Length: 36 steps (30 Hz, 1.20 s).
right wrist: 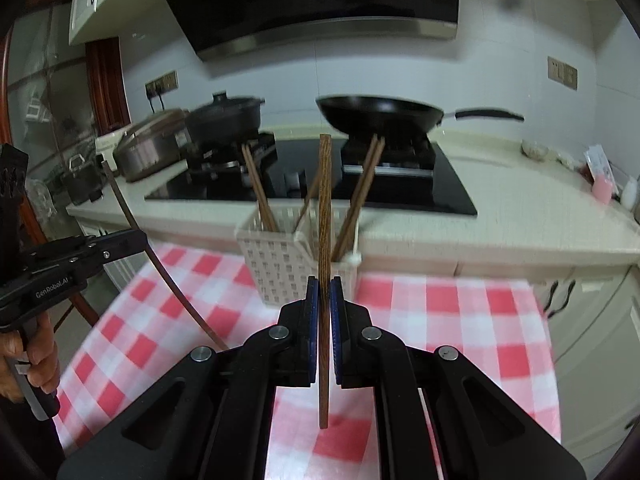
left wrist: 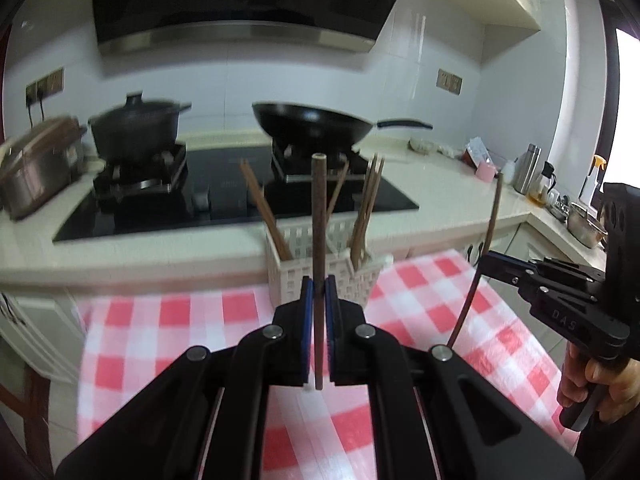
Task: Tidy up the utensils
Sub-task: 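Lift both chopsticks upright and carry them over the caddy, then lower both chopsticks into the caddy and open both grippers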
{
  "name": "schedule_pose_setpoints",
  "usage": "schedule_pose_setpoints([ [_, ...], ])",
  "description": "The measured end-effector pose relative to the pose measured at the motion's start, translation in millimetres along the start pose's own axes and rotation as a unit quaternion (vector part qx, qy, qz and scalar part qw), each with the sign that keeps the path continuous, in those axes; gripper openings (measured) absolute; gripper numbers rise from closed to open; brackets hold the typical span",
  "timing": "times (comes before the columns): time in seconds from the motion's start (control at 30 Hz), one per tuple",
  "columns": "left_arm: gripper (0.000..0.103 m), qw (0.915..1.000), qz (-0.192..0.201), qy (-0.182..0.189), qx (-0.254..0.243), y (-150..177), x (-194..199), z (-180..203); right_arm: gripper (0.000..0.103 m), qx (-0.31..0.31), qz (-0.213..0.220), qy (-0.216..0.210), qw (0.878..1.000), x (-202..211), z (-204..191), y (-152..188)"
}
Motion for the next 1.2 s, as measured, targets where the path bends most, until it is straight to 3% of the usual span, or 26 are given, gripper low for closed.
schedule_pose_setpoints([
  [0.37, 0.006, 0.9979, 0.029, -0.014, -0.056, -113, 10, 7, 0.008, -0.018, 0.051, -0.004, 0.999, -8, 1, -104],
  [0.53, 0.006, 0.9977, 0.021, -0.019, -0.062, -139, -17, 4, 0.008, -0.029, 0.059, -0.004, 0.998, -33, -1, -136],
  [0.87, 0.006, 0.9977, -0.026, -0.03, -0.055, -126, -93, -27, 0.008, -0.032, 0.028, 0.001, 0.999, -102, -8, -134],
  [1.2, 0.006, 0.996, -0.068, -0.034, -0.046, -102, -135, -48, 0.008, -0.034, -0.008, 0.003, 0.999, -142, -10, -109],
])
Point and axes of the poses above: each gripper's, at about its wrist camera, not at the fingertips, and x roughly against the way its jaws point, z to its right, y to its underside, the point moved 4 cm from there along -x, roughly the way its jaws point, and after that the axes turned 12 degrees about y, right-handed, at the moved point
